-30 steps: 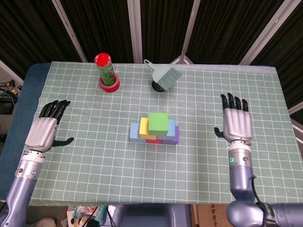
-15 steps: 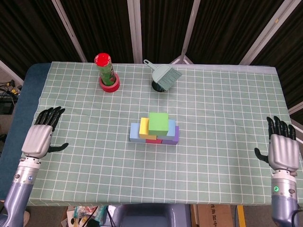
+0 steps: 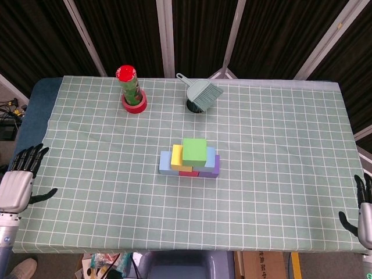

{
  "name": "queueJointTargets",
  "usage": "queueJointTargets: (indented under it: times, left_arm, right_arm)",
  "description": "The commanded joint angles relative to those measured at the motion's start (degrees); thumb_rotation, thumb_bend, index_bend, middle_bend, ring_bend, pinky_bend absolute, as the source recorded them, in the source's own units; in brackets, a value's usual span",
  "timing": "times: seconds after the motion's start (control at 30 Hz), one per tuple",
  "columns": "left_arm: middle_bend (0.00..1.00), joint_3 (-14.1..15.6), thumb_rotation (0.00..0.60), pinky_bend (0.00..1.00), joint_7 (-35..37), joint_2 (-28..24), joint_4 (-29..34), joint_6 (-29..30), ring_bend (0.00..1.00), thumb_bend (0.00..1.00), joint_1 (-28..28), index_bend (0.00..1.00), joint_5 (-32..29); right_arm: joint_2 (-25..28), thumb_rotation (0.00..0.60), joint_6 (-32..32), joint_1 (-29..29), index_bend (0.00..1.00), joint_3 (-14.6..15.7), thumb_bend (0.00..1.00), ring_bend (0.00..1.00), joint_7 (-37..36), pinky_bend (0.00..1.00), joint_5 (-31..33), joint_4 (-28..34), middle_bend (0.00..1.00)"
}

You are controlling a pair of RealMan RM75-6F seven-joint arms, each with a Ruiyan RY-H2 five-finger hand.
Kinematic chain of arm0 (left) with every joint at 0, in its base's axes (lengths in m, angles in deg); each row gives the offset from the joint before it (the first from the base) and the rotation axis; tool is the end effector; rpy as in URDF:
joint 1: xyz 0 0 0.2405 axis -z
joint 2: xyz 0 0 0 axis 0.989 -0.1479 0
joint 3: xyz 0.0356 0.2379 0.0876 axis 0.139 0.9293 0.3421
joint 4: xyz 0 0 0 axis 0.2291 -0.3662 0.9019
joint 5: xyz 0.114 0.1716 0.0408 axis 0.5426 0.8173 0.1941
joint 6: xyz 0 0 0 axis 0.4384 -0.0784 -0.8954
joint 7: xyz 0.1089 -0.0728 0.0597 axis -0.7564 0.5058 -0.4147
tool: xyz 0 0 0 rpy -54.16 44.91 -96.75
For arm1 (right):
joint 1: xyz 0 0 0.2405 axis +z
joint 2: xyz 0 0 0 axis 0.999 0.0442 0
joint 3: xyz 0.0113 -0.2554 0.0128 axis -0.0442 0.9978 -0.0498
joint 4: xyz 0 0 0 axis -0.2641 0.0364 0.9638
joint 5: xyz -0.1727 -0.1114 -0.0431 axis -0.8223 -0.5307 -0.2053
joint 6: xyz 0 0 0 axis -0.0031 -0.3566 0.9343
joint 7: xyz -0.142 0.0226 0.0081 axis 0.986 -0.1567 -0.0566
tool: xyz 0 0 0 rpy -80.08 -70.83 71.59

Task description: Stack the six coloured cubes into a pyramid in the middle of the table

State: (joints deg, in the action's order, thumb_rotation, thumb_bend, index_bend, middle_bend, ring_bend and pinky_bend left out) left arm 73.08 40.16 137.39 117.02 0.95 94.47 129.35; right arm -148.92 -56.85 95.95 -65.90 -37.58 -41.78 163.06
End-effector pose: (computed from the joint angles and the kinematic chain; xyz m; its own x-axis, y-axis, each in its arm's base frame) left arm -0.2926 0.2158 0.1436 0.3634 -0.0316 0.9311 0.9282 -0.0729 -0.3648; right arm -0.3151 -0.1494 0.1848 0.5365 0.0210 0.8437 -0.8176 0.2607 0.5134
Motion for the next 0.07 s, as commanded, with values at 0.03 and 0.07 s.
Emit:
queueJointTargets:
  times: [0.03, 0.07]
  left_arm:
    - [0.01, 0.1, 0.6, 0.0, 1.2, -0.5, -0.5, 0.9, 0.0, 0.13, -1.1, 0.0, 0.4]
    - [0.01, 0.0, 0.6, 0.0, 1.4, -0.5, -0.5, 1.0, 0.0, 0.13, -1.3, 0.0, 0.4]
  right_arm:
    - [0.4, 0.6, 0.6, -0.8, 0.0, -0.8, 0.28, 0.0, -0.3, 0.0, -0.8, -0.3, 0.0]
    - [0.5, 0.6, 0.7, -0.9, 0.0, -0.9, 0.28, 0.0, -0.4, 0.0, -1.0, -0.2, 0.0]
